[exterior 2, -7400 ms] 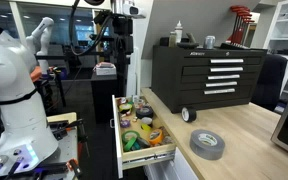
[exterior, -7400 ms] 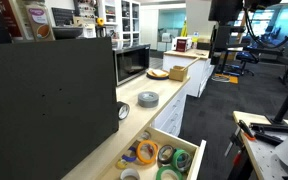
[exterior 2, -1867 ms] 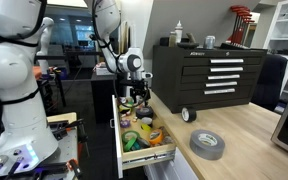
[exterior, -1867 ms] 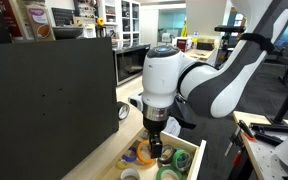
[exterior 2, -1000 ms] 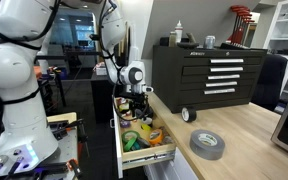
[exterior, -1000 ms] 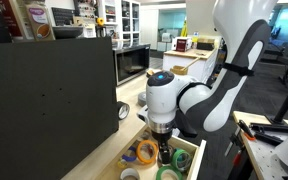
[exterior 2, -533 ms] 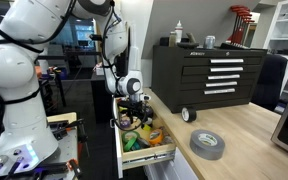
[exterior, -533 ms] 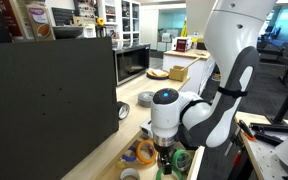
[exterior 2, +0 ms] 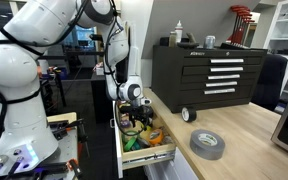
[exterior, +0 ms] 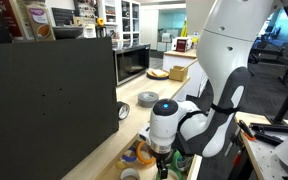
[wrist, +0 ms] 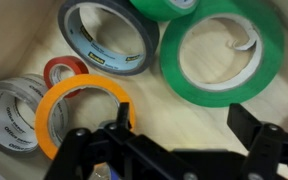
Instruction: Take the orange masking tape out of the drawer and put it on the counter
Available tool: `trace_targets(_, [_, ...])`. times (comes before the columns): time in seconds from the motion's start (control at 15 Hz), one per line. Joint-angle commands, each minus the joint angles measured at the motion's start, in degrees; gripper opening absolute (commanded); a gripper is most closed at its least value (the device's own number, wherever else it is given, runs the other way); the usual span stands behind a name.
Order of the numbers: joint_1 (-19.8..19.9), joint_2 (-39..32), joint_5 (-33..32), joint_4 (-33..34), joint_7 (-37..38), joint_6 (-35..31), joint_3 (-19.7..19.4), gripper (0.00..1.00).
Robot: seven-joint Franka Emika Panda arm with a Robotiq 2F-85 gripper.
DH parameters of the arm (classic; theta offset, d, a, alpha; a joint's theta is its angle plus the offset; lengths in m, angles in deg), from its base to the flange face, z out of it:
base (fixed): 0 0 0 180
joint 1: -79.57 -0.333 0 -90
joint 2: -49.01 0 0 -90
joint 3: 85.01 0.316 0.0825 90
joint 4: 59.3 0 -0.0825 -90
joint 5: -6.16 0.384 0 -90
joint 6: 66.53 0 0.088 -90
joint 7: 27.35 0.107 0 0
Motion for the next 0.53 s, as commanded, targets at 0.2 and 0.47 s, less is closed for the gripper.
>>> trace_targets(0.2, [-1.6, -5.5, 2.4, 6.2, -1.4, -0.9, -2.2, 1.00])
trace_targets(0.47, [-0.8, -8.1, 4.2, 9.5, -1.6, -0.5, -2.6, 1.00])
